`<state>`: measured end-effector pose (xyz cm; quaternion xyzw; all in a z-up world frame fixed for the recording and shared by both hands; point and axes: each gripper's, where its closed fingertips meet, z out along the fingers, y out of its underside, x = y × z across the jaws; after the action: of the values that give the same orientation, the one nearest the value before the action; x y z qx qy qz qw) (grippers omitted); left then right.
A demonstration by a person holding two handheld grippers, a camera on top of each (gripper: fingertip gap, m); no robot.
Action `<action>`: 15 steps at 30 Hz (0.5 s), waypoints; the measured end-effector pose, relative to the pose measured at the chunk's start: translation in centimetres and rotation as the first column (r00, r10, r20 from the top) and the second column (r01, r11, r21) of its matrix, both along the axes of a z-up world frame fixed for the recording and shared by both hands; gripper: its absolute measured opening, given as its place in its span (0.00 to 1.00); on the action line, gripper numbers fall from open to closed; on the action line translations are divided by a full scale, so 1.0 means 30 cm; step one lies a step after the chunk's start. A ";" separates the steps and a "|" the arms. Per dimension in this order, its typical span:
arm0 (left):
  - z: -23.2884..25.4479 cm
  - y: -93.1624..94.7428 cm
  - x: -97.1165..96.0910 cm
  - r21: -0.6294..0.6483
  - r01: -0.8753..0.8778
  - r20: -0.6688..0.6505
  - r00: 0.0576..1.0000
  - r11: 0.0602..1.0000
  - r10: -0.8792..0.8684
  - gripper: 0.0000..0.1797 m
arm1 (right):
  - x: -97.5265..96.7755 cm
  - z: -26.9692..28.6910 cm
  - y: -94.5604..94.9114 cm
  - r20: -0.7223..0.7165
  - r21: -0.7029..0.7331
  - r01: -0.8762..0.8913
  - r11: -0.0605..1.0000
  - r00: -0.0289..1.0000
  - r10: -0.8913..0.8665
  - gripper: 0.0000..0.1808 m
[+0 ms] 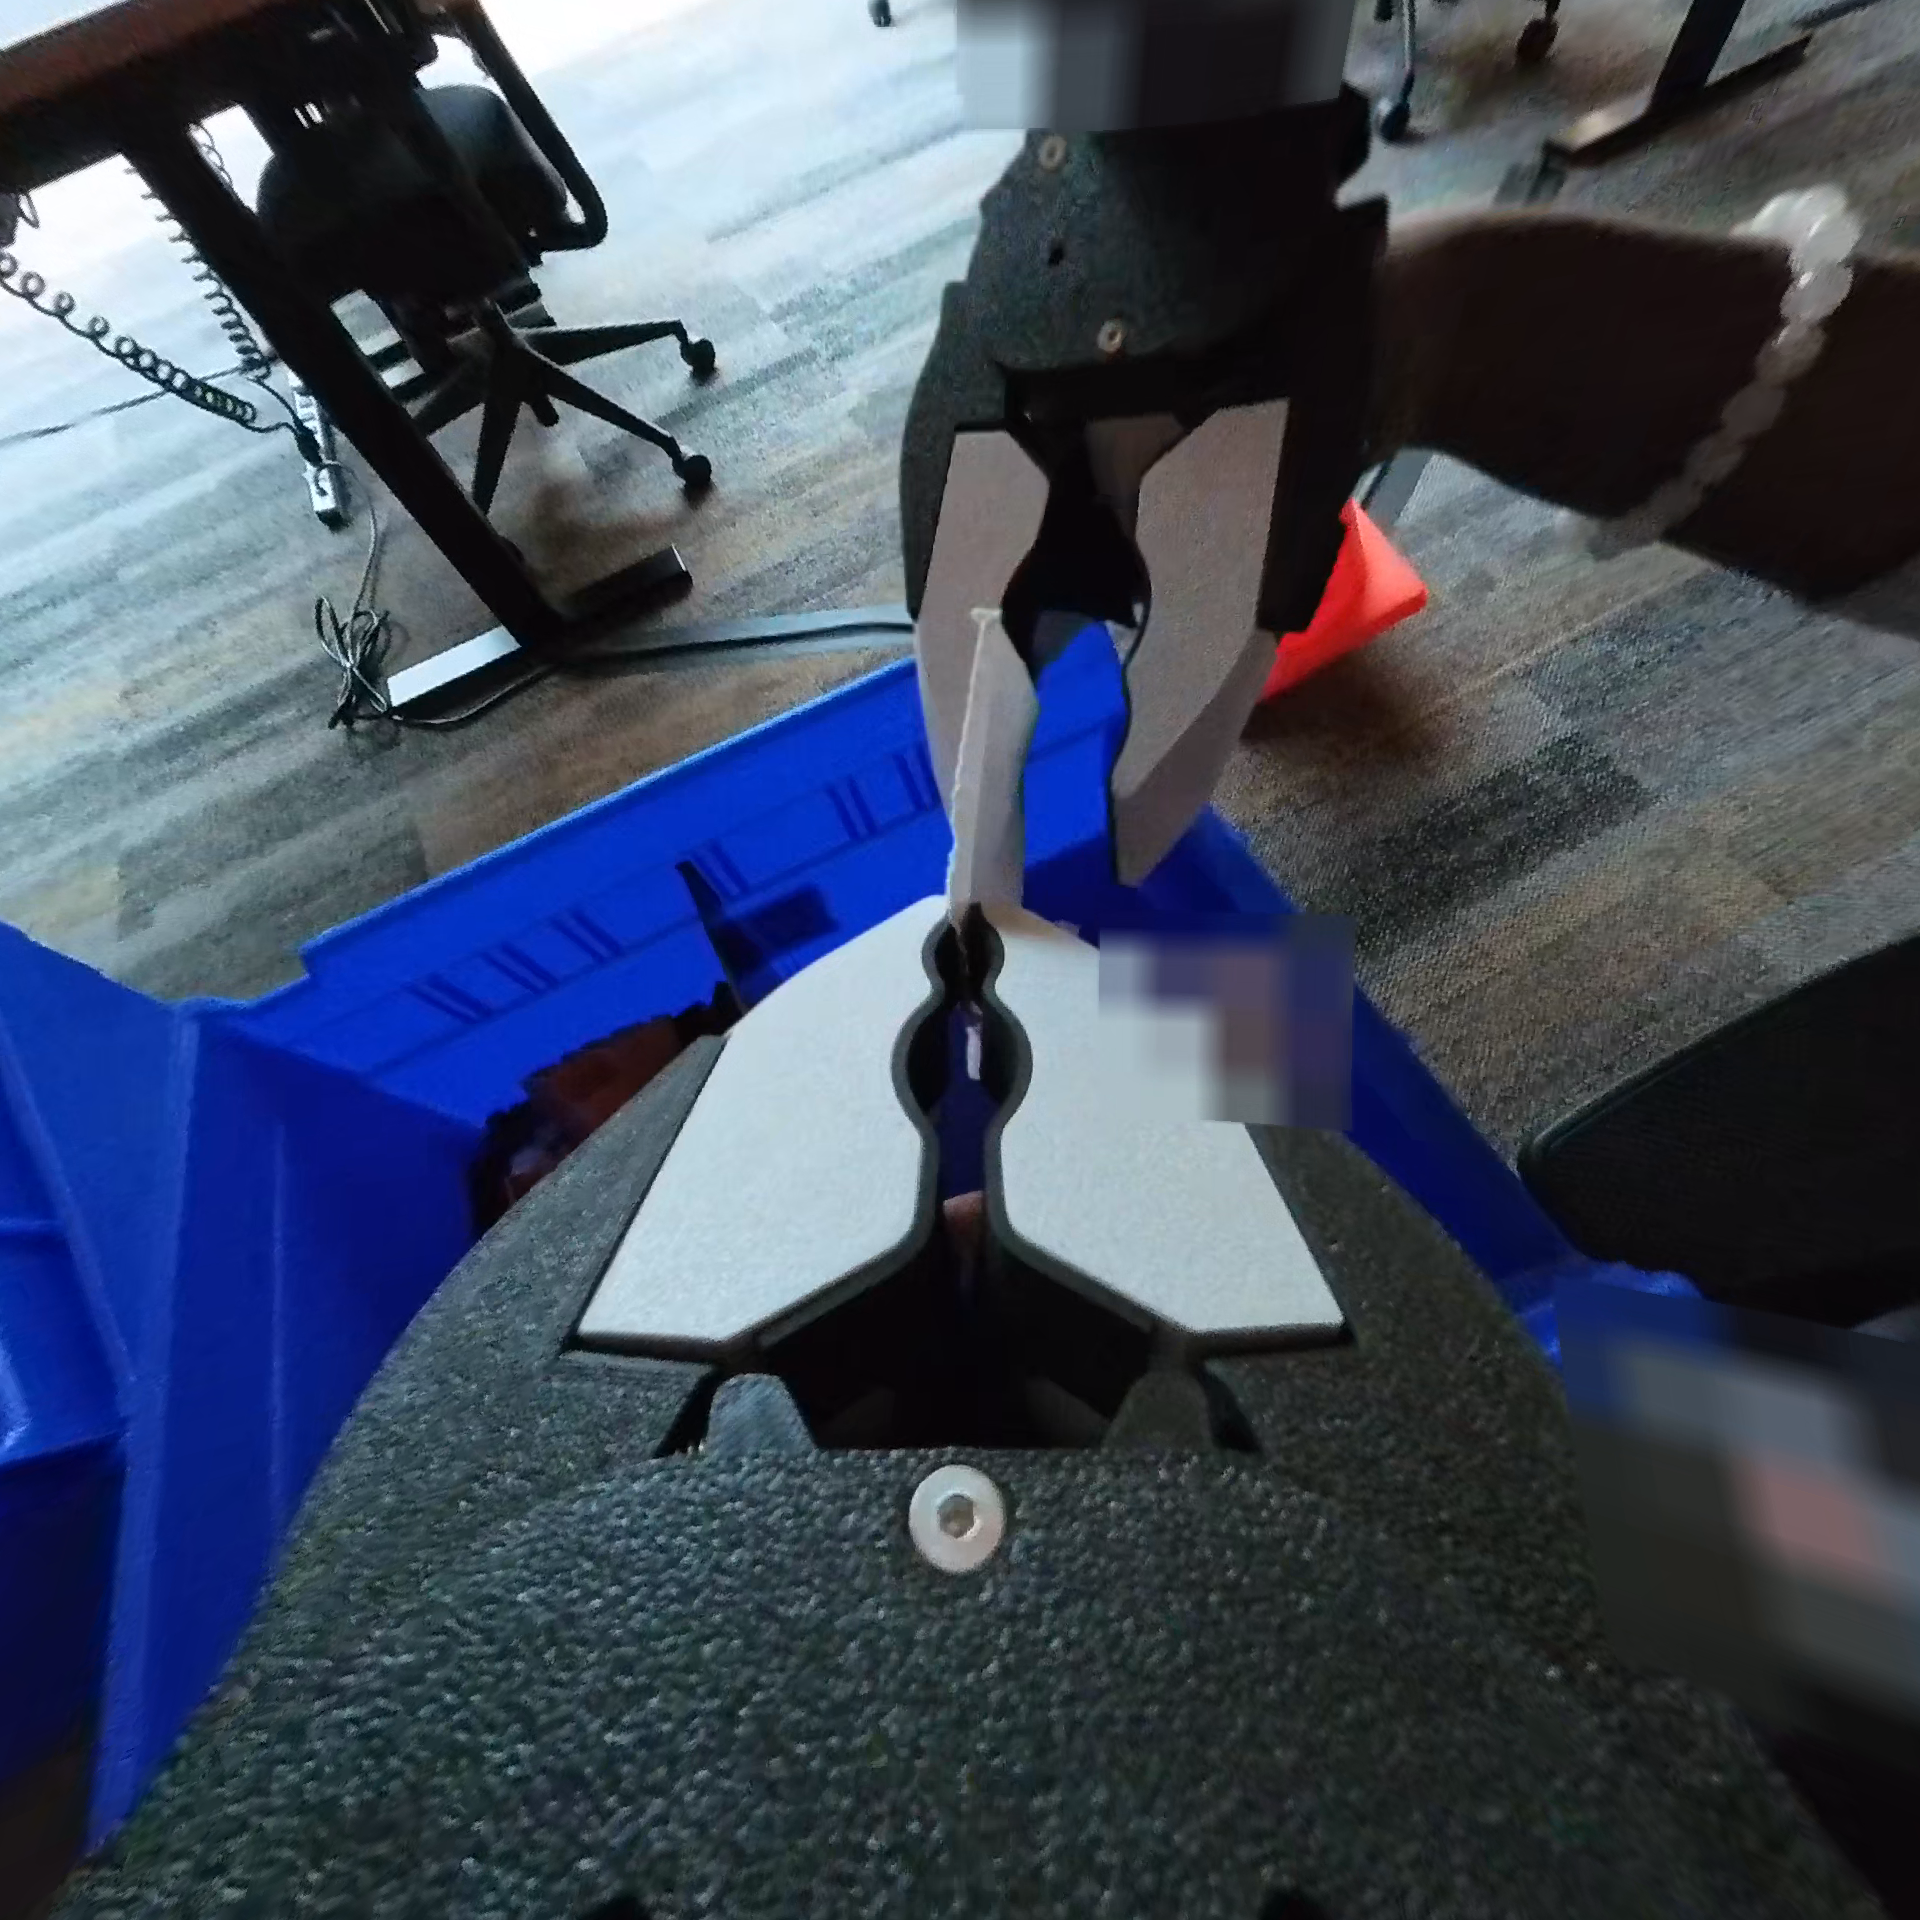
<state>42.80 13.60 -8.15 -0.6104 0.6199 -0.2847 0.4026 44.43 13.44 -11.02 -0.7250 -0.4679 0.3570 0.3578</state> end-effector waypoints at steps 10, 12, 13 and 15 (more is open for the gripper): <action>-0.064 0.000 -0.027 0.037 -0.003 -0.096 0.995 0.999 0.006 0.00 | 0.020 -0.030 0.019 0.173 0.114 0.046 0.992 0.983 -0.065 0.02; -0.107 0.020 -0.048 0.095 -0.018 -0.185 0.982 0.995 0.035 0.06 | 0.035 -0.056 0.020 0.299 0.121 0.050 0.991 0.951 -0.084 0.02; -0.117 0.024 -0.056 0.121 -0.016 -0.208 0.977 0.993 0.041 0.11 | 0.046 -0.071 0.021 0.370 0.129 0.046 0.991 0.925 -0.091 0.02; -0.120 0.028 -0.066 0.146 -0.025 -0.214 0.975 0.989 0.057 0.17 | 0.074 -0.098 0.030 0.521 0.169 0.022 0.985 0.847 -0.108 0.02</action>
<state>40.81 14.46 -11.74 -0.6203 0.6663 -0.1626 0.3806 46.65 14.33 -13.97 -0.7802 -0.5498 0.0936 0.2832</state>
